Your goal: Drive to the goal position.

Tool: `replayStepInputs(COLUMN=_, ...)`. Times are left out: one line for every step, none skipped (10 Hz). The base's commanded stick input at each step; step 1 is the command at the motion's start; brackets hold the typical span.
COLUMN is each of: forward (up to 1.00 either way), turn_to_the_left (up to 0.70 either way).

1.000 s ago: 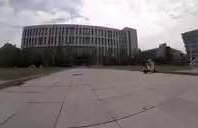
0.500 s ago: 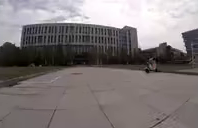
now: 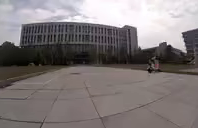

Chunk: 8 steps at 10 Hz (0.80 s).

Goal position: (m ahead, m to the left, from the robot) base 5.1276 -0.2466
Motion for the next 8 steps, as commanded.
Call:
replayStepInputs(forward=0.7, turn_to_the_left=0.0)
replayStepInputs(forward=0.7, turn_to_the_left=0.0)
replayStepInputs(forward=0.7, turn_to_the_left=0.0)
replayStepInputs(forward=0.7, turn_to_the_left=0.0)
replayStepInputs(forward=0.7, turn_to_the_left=0.0)
replayStepInputs(forward=0.7, turn_to_the_left=0.0)
replayStepInputs(forward=0.7, turn_to_the_left=0.0)
replayStepInputs(forward=0.7, turn_to_the_left=0.0)
